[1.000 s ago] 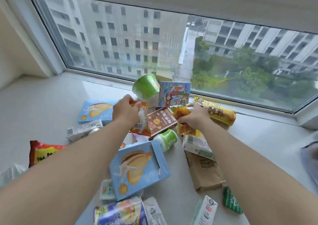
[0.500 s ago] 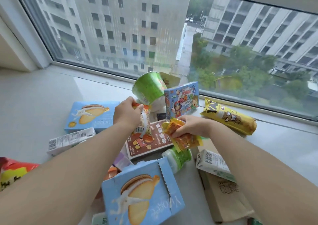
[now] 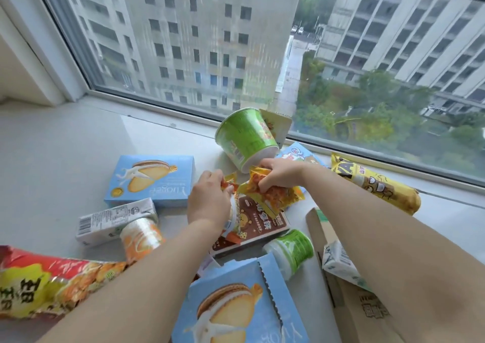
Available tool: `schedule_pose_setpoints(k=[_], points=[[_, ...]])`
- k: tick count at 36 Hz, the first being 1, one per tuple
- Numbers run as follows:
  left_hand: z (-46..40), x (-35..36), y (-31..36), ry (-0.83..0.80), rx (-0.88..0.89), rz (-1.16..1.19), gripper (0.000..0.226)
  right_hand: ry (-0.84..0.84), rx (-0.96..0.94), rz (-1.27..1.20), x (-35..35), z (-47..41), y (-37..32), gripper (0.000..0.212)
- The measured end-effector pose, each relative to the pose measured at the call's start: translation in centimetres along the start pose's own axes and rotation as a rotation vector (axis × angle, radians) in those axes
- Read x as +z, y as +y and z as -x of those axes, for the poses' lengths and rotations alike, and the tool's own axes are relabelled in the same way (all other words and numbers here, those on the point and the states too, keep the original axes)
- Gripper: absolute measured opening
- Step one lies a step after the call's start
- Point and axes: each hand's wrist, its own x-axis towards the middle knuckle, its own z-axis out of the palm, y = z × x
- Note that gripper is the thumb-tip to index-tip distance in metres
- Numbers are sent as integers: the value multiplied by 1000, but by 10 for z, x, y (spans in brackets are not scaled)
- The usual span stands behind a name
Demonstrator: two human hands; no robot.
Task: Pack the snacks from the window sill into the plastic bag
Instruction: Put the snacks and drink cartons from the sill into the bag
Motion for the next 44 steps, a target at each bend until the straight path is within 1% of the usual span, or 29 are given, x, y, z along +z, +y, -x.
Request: schedule_pose_setpoints(k=[1, 2, 4, 5, 9, 11, 13, 15, 17, 19, 21, 22, 24, 27, 28, 30, 31, 33, 35, 39, 41, 44], points=[[0, 0, 0, -8, 3, -11, 16, -30, 16, 11, 0, -1, -3, 40], [-1, 0, 0, -19, 8, -24, 16, -55, 29, 21, 1, -1, -7, 44], [0, 1, 0, -40, 12, -40, 15, -87, 53, 36, 0, -4, -9, 60], [0, 2, 0, -44, 15, -39, 15, -84, 61, 41, -1, -5, -8, 62], [-1, 3, 1, -48, 23, -39, 14, -25, 103, 108, -12, -3, -3, 45], [0, 3, 1, -48, 17, -35, 14, -36, 150, 162, -17, 2, 2, 31], [-1, 4, 1, -39, 17, -29, 14, -76, 221, 154, -20, 6, 10, 20], [-1, 4, 0, -39, 18, -34, 14, -79, 262, 156, -20, 7, 17, 19], [-1, 4, 0, -45, 21, -37, 15, 2, 217, 166, -19, 4, 25, 24], [-2, 5, -2, -49, 29, -34, 15, 71, 170, 89, -18, 0, 30, 37], [-3, 6, -2, -53, 30, -31, 15, 61, 138, 39, -15, -3, 31, 63], [-3, 7, -3, -55, 29, -29, 15, 33, 133, 59, -12, -4, 30, 75], [-4, 8, -4, -62, 22, -19, 16, -21, 136, 130, -7, -8, 30, 90], [-7, 8, -6, -71, 16, -11, 15, -49, 144, 204, -2, -11, 28, 89], [-7, 8, -7, -75, 19, -15, 16, -63, 156, 211, -2, -11, 27, 85], [-7, 9, -8, -80, 23, -23, 16, -94, 192, 217, -3, -10, 24, 70], [-6, 9, -8, -82, 25, -34, 17, -83, 210, 230, -2, -9, 23, 64], [-5, 11, -7, -81, 22, -52, 17, -10, 230, 266, 3, -6, 22, 64], [-3, 11, -5, -82, 13, -57, 15, 95, 220, 238, 13, -1, 23, 64], [9, 0, 2, -121, -1, -29, 15, 375, 231, 202, 34, 26, 27, 63], [19, -12, 8, -122, -6, 12, 15, 492, 272, 150, 40, 47, 27, 57], [37, -35, 19, -42, 2, 102, 16, 634, 288, -5, 39, 86, 21, 54]])
